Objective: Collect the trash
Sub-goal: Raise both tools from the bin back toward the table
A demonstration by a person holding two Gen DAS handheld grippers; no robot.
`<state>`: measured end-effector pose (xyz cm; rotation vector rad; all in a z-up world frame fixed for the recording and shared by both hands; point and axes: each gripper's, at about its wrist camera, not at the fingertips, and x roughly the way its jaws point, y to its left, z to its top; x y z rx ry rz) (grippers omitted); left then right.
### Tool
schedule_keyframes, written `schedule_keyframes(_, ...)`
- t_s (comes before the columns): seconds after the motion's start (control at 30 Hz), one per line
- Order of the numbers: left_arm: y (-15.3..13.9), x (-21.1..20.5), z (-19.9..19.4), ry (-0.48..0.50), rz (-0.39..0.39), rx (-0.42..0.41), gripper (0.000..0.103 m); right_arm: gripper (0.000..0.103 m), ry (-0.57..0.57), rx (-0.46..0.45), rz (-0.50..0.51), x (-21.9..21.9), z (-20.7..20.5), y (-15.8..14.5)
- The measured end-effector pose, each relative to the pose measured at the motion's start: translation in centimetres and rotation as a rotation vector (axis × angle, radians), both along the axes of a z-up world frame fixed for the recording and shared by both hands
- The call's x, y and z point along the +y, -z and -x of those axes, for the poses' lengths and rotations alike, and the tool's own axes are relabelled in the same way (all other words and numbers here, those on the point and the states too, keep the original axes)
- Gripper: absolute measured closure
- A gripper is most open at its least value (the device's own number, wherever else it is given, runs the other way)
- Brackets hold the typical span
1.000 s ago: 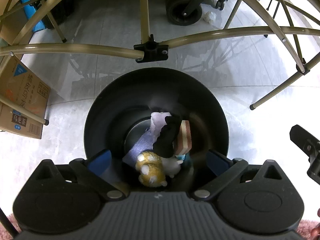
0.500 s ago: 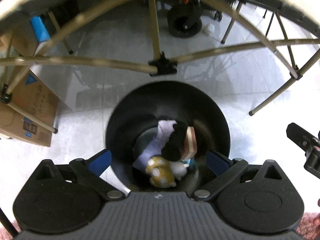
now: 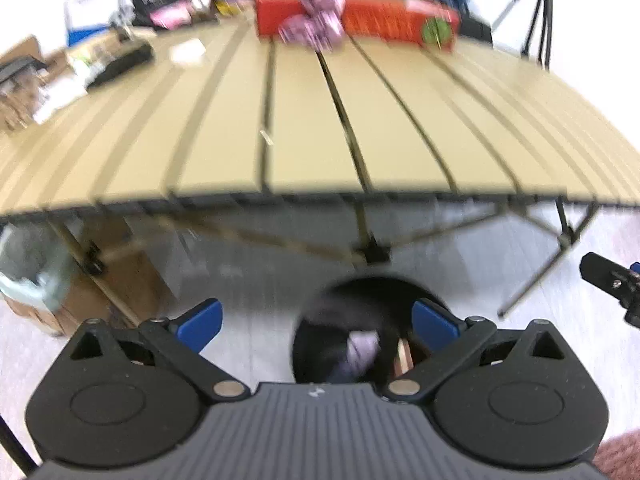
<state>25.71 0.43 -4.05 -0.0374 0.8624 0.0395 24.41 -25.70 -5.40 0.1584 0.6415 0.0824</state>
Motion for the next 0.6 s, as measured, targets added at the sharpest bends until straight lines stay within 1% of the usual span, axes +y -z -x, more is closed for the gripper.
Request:
schedule_keyframes(0.1, -2.2, 1.1, 0.0, -0.028, -0.009, -0.071, 0.000, 0.000, -0.028, -0.073, -0.026, 0.8, -0.5, -2.1)
schedule_keyframes(0.17, -3.4, 2.0, -0.5, -0.050, -0.017, -0.118, 0.000, 0.000, -0.047, -0.103, -0.031, 1.5, -1.4, -3.2)
schedule_keyframes(0.23, -4.4, 3.2, -1.5, -0.071, -0.029, -0.147, 0.000, 0.000, -0.067, -0.127, -0.024, 2.3, -2.4, -4.1)
schedule_keyframes(0.33, -5.9, 4.7, -3.3, -0.097, -0.031, -0.179, 0.000, 0.000, -0.110, -0.165, -0.006, 3.9, -4.2, -5.4)
schedule_keyframes(0.43, -7.0, 6.2, -5.7, -0.120, -0.040, -0.212, 0.000, 0.000, -0.139, -0.184, 0.013, 5.6, -6.2, -6.3)
schedule_keyframes(0.6, -8.0, 8.4, -9.7, -0.148, -0.077, -0.281, 0.000, 0.000, -0.165, -0.202, 0.031, 8.5, -10.1, -7.2)
